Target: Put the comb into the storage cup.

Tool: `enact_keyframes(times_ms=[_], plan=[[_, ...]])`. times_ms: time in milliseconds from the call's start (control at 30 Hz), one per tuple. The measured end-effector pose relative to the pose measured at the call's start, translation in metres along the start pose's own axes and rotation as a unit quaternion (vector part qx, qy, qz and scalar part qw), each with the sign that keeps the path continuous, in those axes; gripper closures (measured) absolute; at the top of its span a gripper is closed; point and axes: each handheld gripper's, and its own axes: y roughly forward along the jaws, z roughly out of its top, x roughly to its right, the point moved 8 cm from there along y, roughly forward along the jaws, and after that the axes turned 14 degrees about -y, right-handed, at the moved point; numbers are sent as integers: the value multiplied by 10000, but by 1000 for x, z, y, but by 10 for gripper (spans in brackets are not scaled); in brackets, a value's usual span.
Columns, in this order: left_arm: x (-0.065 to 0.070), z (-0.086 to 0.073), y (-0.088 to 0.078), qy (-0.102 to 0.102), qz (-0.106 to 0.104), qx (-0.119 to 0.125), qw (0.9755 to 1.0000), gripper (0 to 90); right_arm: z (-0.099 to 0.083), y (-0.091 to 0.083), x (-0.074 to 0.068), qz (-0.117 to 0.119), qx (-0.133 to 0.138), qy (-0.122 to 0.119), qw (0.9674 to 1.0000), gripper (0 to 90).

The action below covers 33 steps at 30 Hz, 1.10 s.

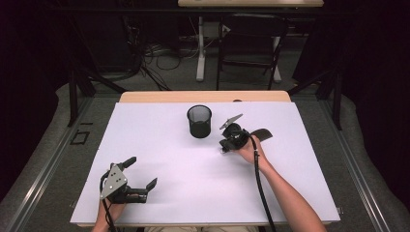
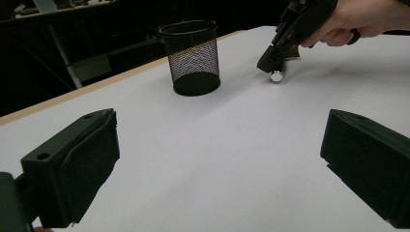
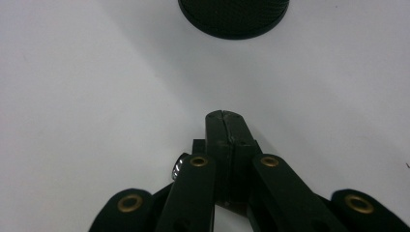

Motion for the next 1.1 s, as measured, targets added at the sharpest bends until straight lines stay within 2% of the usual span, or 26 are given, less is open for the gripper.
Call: enact_keyframes(times_ms=[200,367,933,1100], plan=[[0,0,0,12,-6,-18,10000,5,-4,-4,-3,22,-15,-80,10000,900],[0,-1,1,-8,-1,-36,10000,5,-9,-4,-6,51,-84,-31,9999,900],[-1,0,-1,1,10,-16,10000,5,-20,-16,-15,105,-71,-122,9998,900],[-1,0,-2,3,13,-19,10000,5,-25,-21,-14,95,-92,-18,9999,900]])
